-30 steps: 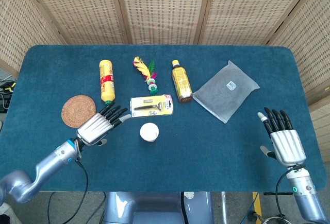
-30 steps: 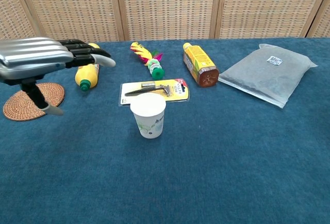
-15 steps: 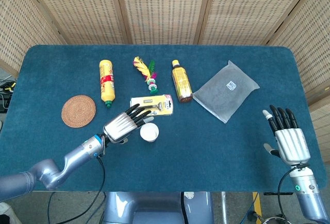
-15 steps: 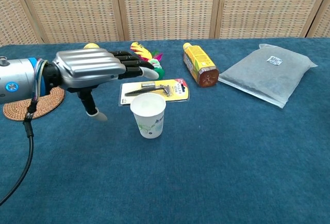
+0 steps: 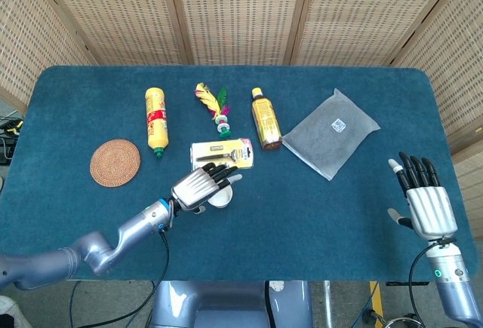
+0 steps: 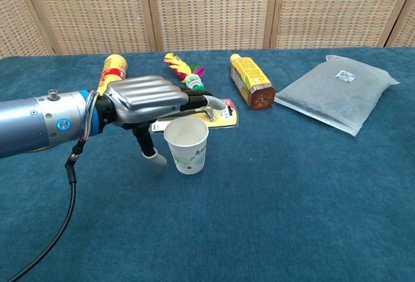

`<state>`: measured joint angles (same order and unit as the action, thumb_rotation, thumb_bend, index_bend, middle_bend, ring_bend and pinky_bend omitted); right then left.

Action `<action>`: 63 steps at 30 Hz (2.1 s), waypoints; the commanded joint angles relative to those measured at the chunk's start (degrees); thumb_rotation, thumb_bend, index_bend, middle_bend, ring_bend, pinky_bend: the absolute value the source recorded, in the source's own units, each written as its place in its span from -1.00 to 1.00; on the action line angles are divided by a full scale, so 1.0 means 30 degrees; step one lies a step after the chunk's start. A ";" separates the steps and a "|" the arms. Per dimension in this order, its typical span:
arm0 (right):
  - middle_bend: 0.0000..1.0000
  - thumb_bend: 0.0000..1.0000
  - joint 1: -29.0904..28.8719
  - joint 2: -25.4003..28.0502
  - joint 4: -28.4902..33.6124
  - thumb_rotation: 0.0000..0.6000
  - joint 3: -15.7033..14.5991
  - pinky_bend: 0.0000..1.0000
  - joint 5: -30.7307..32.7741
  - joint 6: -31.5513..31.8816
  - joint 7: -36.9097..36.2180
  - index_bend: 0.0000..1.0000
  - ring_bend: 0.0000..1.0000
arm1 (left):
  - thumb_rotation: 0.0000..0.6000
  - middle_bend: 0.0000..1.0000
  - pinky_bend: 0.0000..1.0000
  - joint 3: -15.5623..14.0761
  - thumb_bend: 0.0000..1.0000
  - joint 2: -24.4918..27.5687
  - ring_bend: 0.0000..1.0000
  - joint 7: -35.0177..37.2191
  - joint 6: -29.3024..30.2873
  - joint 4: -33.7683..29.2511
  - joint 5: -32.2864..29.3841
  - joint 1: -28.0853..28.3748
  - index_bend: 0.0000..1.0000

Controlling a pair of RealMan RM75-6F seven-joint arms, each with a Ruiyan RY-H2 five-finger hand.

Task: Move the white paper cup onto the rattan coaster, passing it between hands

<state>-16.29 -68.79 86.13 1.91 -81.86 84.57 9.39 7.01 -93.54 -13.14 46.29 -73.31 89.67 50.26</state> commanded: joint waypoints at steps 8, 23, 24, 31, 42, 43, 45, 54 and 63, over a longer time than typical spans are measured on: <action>-1.00 -1.00 0.0225 0.0075 -0.0020 1.00 0.0304 -1.00 -0.0274 -0.0292 -0.0435 -0.84 -1.00 | 1.00 -0.03 -0.03 0.0042 -0.85 -0.1267 0.06 0.0543 0.1128 0.1181 -0.0121 0.0399 0.03; -1.00 -1.00 0.0404 -0.0086 0.0141 1.00 0.0467 -1.00 -0.0779 -0.0618 -0.0025 -0.84 -1.00 | 1.00 -0.11 -0.03 0.0371 -0.84 0.3812 -0.01 0.0486 0.2224 -0.1739 -0.1550 -0.0797 0.05; -1.00 -1.00 0.0411 -0.0109 0.0168 1.00 0.0469 -1.00 -0.0832 -0.0648 0.0033 -0.84 -1.00 | 1.00 -0.12 -0.03 0.0261 -0.85 0.4673 -0.01 0.0674 0.2107 -0.2186 -0.1758 -0.1012 0.05; -1.00 -1.00 0.0401 -0.0270 0.0309 1.00 0.0487 -1.00 -0.1082 -0.0838 0.0390 -0.84 -1.00 | 1.00 -0.12 -0.03 -0.1048 -0.85 0.7746 -0.01 0.2143 0.1720 -0.1582 -0.2737 -0.2705 0.05; -1.00 -1.00 0.0338 -0.0606 0.0283 1.00 0.0586 -1.00 -0.1155 -0.1309 0.0941 -0.84 -1.00 | 1.00 -0.12 -0.03 -0.1847 -0.84 0.6564 -0.02 0.5871 0.0623 0.3614 -0.3252 -0.3691 0.05; -1.00 -1.00 0.0341 -0.0624 0.0279 1.00 0.0597 -1.00 -0.1159 -0.1325 0.0968 -0.84 -1.00 | 1.00 -0.12 -0.03 -0.1783 -0.84 0.6174 -0.02 0.6079 0.0520 0.4242 -0.3318 -0.3651 0.05; -1.00 -1.00 0.0350 -0.0646 0.0272 1.00 0.0618 -1.00 -0.1159 -0.1345 0.0991 -0.84 -1.00 | 1.00 -0.12 -0.03 -0.1691 -0.84 0.5580 -0.02 0.6462 0.0390 0.5135 -0.3359 -0.3576 0.05; -1.00 -1.00 0.0471 -0.0589 0.0202 1.00 0.0798 -1.00 -0.1025 -0.1395 0.0719 -0.84 -1.00 | 1.00 -0.15 -0.06 -0.1347 -0.85 0.3988 -0.05 0.7377 -0.0961 0.7093 -0.3662 -0.2908 0.05; -1.00 -1.00 0.0536 -0.0545 0.0178 1.00 0.0896 -1.00 -0.1043 -0.1413 0.0592 -0.84 -1.00 | 1.00 -0.21 -0.13 -0.1268 -0.85 0.3734 -0.14 0.6875 -0.1146 0.7416 -0.3739 -0.2769 -0.04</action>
<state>-14.68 -70.42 86.67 4.60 -84.99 80.33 11.16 3.23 -82.35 7.49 43.00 -51.06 78.51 41.93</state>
